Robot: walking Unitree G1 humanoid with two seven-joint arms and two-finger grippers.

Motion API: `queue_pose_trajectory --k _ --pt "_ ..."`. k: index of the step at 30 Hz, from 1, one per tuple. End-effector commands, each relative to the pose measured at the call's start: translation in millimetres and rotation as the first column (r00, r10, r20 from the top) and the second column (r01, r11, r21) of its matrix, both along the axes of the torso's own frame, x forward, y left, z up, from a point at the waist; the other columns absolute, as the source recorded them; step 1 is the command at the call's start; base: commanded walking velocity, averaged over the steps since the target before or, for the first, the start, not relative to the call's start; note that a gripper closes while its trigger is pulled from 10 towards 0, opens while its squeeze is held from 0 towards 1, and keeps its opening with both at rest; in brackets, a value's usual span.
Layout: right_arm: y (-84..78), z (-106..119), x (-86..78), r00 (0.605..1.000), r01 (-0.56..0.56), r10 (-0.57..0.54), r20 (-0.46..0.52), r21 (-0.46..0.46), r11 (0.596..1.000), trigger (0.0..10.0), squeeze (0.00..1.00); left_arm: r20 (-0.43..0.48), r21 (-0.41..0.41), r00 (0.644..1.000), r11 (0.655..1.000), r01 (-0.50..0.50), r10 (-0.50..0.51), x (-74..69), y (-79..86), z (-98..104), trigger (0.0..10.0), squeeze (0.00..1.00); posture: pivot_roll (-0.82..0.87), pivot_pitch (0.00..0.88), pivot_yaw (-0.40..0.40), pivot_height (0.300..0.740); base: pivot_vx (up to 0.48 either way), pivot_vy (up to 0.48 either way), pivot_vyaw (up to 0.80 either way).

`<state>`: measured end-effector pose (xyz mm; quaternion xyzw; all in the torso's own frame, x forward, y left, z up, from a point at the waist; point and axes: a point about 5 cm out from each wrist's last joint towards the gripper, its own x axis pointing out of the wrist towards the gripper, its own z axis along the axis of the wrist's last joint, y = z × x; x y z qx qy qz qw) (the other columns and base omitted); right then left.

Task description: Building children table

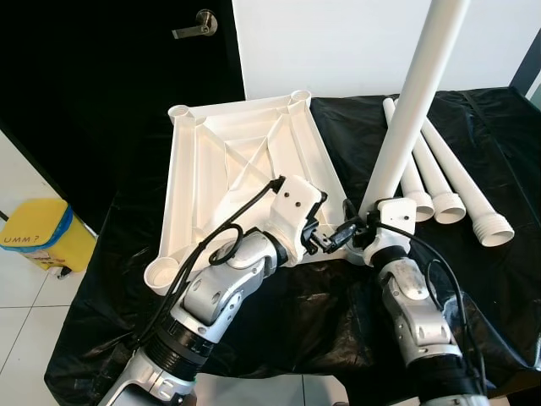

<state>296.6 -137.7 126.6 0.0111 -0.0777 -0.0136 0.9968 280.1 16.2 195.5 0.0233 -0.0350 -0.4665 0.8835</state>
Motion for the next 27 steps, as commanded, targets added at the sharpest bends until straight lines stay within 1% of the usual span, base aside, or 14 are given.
queue_pose_trajectory --k 1,3,5,10,11,12,13,15,16,18,24,25,26,27 --pt "0.7 -33.5 -11.2 0.981 0.127 -0.119 -0.156 0.046 0.991 10.0 0.0 0.021 0.012 0.993 0.993 0.114 -0.114 -4.7 -2.4 5.7 10.0 0.0 -0.23 0.051 0.064 0.74 0.0 0.0 0.0" --pt "0.7 -33.5 -11.2 0.981 0.127 -0.119 -0.156 0.046 0.991 10.0 0.0 0.021 0.012 0.993 0.993 0.114 -0.114 -4.7 -2.4 5.7 10.0 0.0 -0.23 0.051 0.064 0.74 0.0 0.0 0.0" --pt "7.1 -31.2 -11.1 0.977 0.157 -0.147 -0.154 0.058 0.986 10.0 0.0 0.024 0.011 0.992 0.993 0.12 -0.12 -4.9 -3.5 6.4 10.0 0.0 -0.24 0.044 0.064 0.74 0.0 0.0 0.0" --pt "8.1 -29.8 -11.1 0.981 0.145 -0.136 -0.14 0.061 0.988 10.0 0.0 0.028 0.014 0.992 0.992 0.125 -0.125 -5.0 -4.5 6.9 10.0 0.0 -0.23 0.041 0.065 0.74 0.0 0.0 0.0" --pt "7.3 -28.3 -11.0 0.985 0.132 -0.122 -0.125 0.069 0.989 10.0 0.09 0.028 0.014 0.992 0.992 0.125 -0.125 -5.0 -4.7 7.0 10.0 0.0 -0.23 0.038 0.065 0.74 0.0 0.0 0.0" --pt "7.3 -28.3 -11.0 0.985 0.132 -0.122 -0.125 0.069 0.989 10.0 0.09 0.028 0.014 0.992 0.992 0.125 -0.125 -5.0 -4.7 7.0 10.0 0.0 -0.23 0.038 0.065 0.74 0.0 0.0 0.0" --pt "6.0 -25.5 -10.8 0.989 0.117 -0.109 -0.1 0.081 0.99 10.0 1.0 0.028 0.016 0.992 0.992 0.125 -0.126 -5.0 -4.6 6.8 10.0 0.0 -0.23 0.034 0.065 0.74 0.0 0.0 0.0" --pt "6.0 -25.5 -10.8 0.989 0.117 -0.109 -0.1 0.081 0.99 10.0 1.0 0.028 0.016 0.992 0.992 0.125 -0.126 -5.0 -4.6 6.8 10.0 0.0 -0.23 0.034 0.065 0.74 0.0 0.0 0.0" --pt "5.4 -19.6 -10.1 0.996 0.075 -0.071 -0.052 0.09 0.993 10.0 1.0 0.028 0.017 0.992 0.992 0.125 -0.126 -5.2 -4.6 6.7 10.0 0.0 -0.23 0.032 0.065 0.74 0.0 0.0 0.0" --pt "5.4 -14.9 -9.8 0.999 0.053 -0.052 -0.016 0.098 0.994 10.0 1.0 0.028 0.017 0.992 0.992 0.126 -0.126 -5.3 -4.7 6.6 10.0 0.0 -0.23 0.029 0.065 0.74 0.0 0.0 0.0" --pt "5.1 -6.9 -8.2 0.999 -0.031 0.028 0.021 0.116 0.993 10.0 1.0 0.031 0.017 0.991 0.992 0.128 -0.128 -5.1 -5.5 7.0 10.0 0.0 -0.24 0.019 0.061 0.74 0.0 0.0 0.0" --pt "2.1 -3.1 -7.1 0.996 -0.08 0.076 0.039 0.102 0.992 10.0 0.63 0.032 0.016 0.991 0.992 0.129 -0.129 -4.8 -6.2 7.3 10.0 0.0 -0.24 0.017 0.061 0.74 0.0 0.0 0.0" --pt "2.1 -3.1 -7.1 0.996 -0.08 0.076 0.039 0.102 0.992 10.0 0.63 0.032 0.016 0.991 0.992 0.129 -0.129 -4.8 -6.2 7.3 10.0 0.0 -0.24 0.017 0.061 0.74 0.0 0.0 0.0" --pt "-1.0 0.2 -5.8 0.99 -0.138 0.135 0.051 0.079 0.987 10.0 0.0 0.033 0.015 0.991 0.991 0.13 -0.13 -4.4 -6.7 7.7 10.0 0.0 -0.25 0.015 0.06 0.74 0.0 0.0 0.0"
